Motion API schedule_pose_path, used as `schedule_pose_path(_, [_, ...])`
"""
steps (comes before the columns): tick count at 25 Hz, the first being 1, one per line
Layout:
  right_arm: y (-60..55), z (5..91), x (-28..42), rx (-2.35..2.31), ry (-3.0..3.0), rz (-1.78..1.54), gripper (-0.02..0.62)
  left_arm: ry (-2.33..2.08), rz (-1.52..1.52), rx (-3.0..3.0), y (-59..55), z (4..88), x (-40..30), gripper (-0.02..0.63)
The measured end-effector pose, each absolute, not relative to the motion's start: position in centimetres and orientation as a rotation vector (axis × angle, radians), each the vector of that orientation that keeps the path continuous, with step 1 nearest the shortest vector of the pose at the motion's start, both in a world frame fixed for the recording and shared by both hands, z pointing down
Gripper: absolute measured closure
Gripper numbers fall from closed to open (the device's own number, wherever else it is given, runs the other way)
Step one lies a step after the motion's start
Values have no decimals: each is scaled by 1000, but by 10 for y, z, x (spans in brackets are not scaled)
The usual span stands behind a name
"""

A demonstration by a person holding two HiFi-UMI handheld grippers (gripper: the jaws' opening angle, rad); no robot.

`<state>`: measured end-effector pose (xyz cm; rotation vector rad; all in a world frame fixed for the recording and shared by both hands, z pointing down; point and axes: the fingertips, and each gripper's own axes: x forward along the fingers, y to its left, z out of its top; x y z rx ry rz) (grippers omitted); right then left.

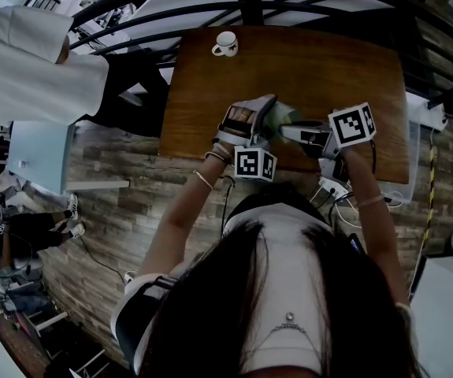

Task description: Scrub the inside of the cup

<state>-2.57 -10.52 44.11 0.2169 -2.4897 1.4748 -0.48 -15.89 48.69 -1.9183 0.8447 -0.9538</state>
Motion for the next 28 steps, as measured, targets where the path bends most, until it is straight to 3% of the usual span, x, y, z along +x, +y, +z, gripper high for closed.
schedule_pose_path(28, [-119, 422, -29, 176, -2552, 2031, 515, 938, -906, -1923, -163, 472, -17, 256])
